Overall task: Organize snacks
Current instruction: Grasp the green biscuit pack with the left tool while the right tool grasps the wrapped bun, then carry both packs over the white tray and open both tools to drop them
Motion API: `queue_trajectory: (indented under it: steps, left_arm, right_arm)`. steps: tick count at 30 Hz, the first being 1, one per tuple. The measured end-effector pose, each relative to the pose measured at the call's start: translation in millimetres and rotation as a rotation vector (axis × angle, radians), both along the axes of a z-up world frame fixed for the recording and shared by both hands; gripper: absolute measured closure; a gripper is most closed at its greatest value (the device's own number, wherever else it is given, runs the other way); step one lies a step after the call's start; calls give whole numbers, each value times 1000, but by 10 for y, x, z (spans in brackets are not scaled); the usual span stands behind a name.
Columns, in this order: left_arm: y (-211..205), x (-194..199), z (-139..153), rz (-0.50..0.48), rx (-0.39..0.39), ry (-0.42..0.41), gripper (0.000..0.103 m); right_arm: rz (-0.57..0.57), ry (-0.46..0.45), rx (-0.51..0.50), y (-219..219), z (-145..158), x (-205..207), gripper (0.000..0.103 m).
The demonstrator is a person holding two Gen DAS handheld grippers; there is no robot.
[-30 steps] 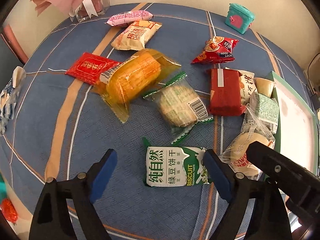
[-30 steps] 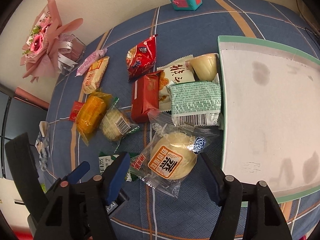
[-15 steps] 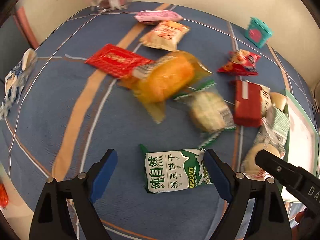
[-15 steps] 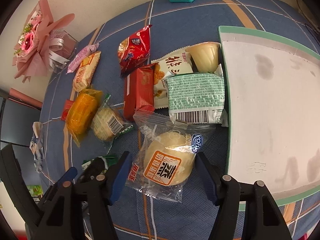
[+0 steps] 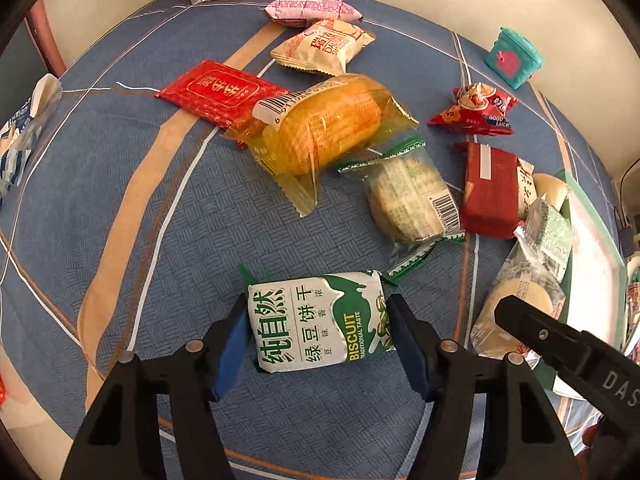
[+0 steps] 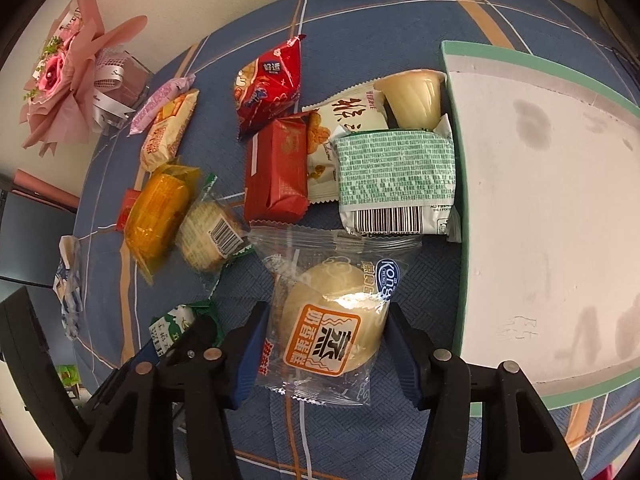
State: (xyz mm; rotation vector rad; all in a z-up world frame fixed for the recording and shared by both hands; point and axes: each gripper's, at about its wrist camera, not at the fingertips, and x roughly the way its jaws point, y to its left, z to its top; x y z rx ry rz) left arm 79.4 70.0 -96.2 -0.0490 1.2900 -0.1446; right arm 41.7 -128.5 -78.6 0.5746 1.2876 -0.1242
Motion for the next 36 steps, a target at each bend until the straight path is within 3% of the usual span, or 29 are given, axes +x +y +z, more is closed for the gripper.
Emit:
queue_trajectory:
  steps: [7, 23, 29, 36]
  left_arm:
    - [138, -16, 70, 28, -42, 3, 40]
    - [166, -255, 804, 78, -35, -83, 41]
    - [-80, -265, 1039, 60, -37, -106, 41]
    - [-624, -283, 1255, -13, -47, -126, 41]
  right_arm:
    - [8, -5, 4, 0, 53, -17, 50]
    - [40, -130, 28, 39, 620, -163, 50]
    - [12, -152, 1, -138, 790, -255, 50]
    - [-123, -122, -64, -717, 838, -404, 50]
